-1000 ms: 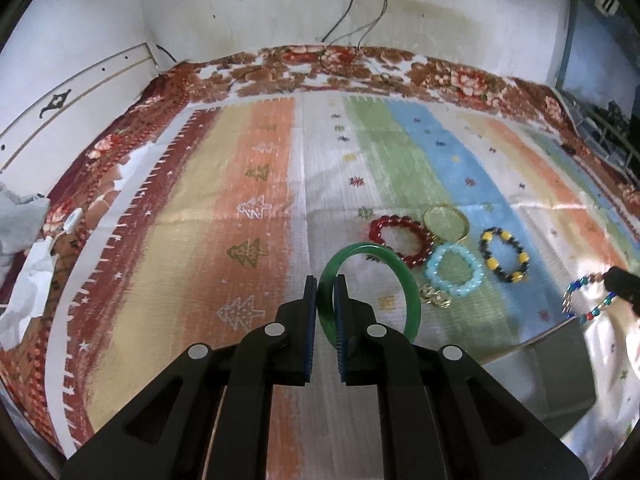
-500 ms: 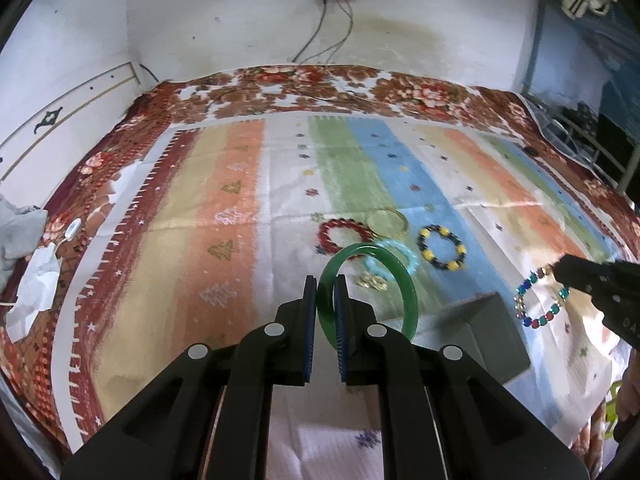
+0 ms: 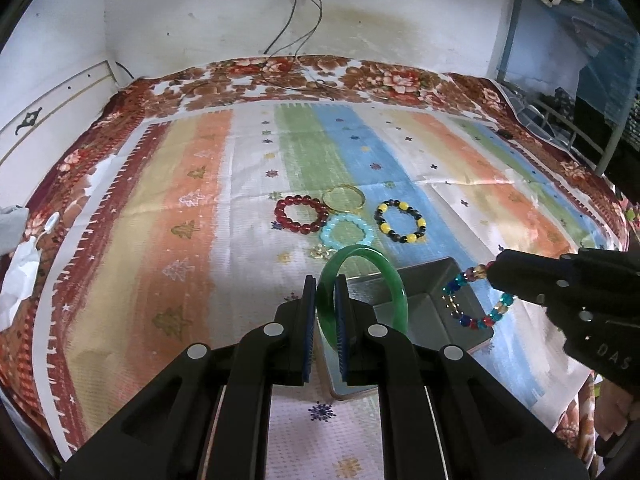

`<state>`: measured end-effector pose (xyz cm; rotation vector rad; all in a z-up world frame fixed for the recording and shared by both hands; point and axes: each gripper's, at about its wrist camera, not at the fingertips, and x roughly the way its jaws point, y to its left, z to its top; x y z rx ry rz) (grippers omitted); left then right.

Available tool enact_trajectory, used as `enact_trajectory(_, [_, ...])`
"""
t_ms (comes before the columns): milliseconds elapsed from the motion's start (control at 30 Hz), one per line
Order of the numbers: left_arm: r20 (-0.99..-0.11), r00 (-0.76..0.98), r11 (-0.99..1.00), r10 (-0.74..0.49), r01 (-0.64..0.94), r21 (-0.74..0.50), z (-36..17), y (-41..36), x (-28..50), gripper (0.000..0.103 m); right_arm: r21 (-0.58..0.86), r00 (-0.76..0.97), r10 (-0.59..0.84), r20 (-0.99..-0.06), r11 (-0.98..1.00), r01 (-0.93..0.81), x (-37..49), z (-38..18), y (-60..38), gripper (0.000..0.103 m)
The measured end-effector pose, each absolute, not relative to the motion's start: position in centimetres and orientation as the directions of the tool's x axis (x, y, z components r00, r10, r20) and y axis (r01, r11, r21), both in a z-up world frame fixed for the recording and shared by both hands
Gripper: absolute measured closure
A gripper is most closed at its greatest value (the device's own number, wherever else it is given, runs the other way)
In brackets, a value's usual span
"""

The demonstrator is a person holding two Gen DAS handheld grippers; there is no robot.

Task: Organize jewelry
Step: 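Open the right tool over the tin box while the left tool drops the green bangle in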

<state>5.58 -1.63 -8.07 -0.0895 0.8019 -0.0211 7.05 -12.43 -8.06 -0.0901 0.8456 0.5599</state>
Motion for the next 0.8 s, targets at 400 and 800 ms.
enact_trajectory(400, [-0.726,0.683,0.993,-0.082,-0.002,-0.114,-8.7,-2.3,5.9,0.093,0.148,0.523,0.414,-0.745,0.867,-0.475,7.6,-8.9,-13.1,0.09])
enact_trajectory(800, [-0.73,0.678,0.994,-0.083,-0.001,-0.114,-8.5,-2.1,6.6,0.092,0.148,0.533,0.394,-0.748,0.884,-0.444,8.3,-9.3,-14.7,0.077])
